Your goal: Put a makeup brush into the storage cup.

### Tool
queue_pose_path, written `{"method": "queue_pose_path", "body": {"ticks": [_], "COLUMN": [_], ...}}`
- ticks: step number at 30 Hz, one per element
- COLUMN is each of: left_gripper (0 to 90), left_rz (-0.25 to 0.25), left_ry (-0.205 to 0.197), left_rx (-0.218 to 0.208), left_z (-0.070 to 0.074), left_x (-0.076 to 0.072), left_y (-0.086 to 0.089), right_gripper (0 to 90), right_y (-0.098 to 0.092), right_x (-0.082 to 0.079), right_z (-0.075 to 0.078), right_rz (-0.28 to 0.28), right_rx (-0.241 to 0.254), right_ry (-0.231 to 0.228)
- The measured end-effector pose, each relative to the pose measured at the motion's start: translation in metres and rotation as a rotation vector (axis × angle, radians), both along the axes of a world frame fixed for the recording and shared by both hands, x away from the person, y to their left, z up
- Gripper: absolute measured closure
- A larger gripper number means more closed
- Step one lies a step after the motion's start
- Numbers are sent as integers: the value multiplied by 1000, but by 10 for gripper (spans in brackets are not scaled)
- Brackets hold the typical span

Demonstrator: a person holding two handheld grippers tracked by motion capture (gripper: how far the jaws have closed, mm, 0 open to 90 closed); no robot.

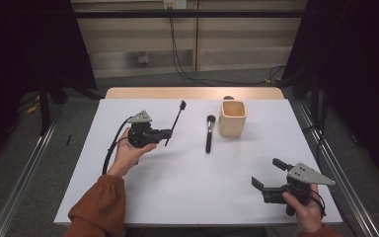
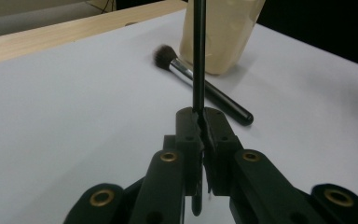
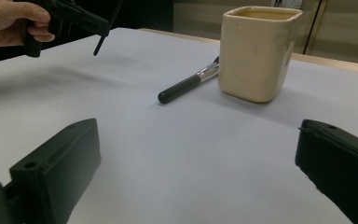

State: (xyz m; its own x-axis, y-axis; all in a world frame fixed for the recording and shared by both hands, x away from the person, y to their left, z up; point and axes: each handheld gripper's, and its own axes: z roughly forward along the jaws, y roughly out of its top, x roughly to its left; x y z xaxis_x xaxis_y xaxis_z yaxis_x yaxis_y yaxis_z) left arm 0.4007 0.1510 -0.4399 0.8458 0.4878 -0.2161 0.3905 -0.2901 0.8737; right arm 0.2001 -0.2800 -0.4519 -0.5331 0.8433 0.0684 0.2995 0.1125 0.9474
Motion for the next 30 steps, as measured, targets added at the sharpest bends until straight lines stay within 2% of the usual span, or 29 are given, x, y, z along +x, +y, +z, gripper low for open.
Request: {"method": "queue_pose_path", "body": {"ticks": [3,6,8,10,14,20,22,24,30], "left_gripper": [857,857,857,857,857,857,857,857,857], "left_rz": [-3,-27,-36,-45,-46,-36,-31,-35,-46], "left_ry": [-13,-61,-69,-70,-68,-40,-56,-57,-61], "left_rx": [3,26,20,15,1,-13,-1,-6,-25], "left_z": [3,6,7,7,8,8,9,11,15], "left_x": [-5,-13,-18,-23,-32,-40,-45,-49,-63], "left_y": [3,3,3,3,4,6,5,5,3], "right_gripper": [0,0,0,0,0,0,0,0,0], "right_y": [1,1,1,2,6,12,13,13,18], "right_x": [0,0,0,0,1,4,6,9,15], "right_z": [0,0,0,0,0,0,2,4,9], "right_rz": [3,1,-1,0,36,60,72,69,105], "right_rx": [3,8,21,30,40,55,58,74,61], "right_ry": [-2,-3,-7,-11,-17,-17,-20,-26,-34]}}
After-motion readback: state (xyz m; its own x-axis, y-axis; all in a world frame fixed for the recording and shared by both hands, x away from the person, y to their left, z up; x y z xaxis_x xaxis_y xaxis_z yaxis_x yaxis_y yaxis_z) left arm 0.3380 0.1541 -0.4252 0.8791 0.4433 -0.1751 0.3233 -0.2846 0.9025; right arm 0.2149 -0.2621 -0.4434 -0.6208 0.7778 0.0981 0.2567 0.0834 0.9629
